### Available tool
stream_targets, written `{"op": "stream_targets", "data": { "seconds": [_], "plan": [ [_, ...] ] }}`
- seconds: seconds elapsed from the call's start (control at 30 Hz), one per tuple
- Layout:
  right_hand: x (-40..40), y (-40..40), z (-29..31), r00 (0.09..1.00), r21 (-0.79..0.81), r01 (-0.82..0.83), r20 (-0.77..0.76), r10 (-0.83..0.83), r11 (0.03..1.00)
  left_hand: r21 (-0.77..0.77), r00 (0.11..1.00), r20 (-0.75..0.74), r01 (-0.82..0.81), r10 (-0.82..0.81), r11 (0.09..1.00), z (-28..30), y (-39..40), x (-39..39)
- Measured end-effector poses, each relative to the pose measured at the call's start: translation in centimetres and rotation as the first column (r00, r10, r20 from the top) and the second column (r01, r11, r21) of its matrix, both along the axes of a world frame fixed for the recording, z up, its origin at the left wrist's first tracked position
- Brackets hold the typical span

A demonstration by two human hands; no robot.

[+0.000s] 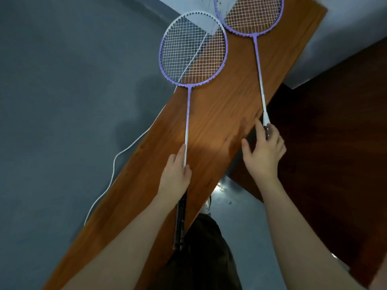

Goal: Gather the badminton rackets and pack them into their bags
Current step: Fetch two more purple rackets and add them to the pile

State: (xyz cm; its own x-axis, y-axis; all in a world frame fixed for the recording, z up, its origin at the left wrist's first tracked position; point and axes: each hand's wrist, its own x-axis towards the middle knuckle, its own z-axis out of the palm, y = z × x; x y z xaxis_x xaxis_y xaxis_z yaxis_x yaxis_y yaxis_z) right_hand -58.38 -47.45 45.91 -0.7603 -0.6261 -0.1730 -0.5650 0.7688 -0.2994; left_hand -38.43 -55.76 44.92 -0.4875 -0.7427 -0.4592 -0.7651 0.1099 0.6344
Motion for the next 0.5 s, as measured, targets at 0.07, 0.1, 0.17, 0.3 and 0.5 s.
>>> {"op": "stream_targets", "data": {
  "seconds": [0.07, 0.1, 0.17, 0.3, 0.5],
  "plan": [
    [-1.2, -0.2, -0.7, 0.997, 0.036, 0.075, 0.012, -0.075, 0.997, -0.037, 0.995, -0.084, -0.049, 0.046, 0.998, 0.5, -0.1, -0.4],
    [-1.8, -0.2, -1.0, 0.993, 0.05, 0.112, 0.035, -0.113, 0.992, -0.057, 0.992, -0.107, -0.066, 0.06, 0.996, 0.7, -0.3, -0.6],
    [-2.8, -0.2, -1.5, 0.981, 0.072, 0.169, 0.081, -0.174, 0.983, -0.098, 0.99, -0.123, -0.079, 0.067, 0.992, 0.8, -0.8, -1.1],
    [-4.0, -0.6, -2.1, 0.975, 0.07, 0.2, 0.083, -0.205, 0.977, -0.101, 0.992, -0.102, -0.089, 0.079, 0.991, 0.8, -1.6, -2.1],
    [-4.4, -0.4, -3.1, 0.968, 0.017, 0.177, 0.175, -0.178, 0.984, -0.1, 0.994, -0.084, -0.073, 0.065, 0.992, 1.7, -1.9, -2.9]
  ]
}}
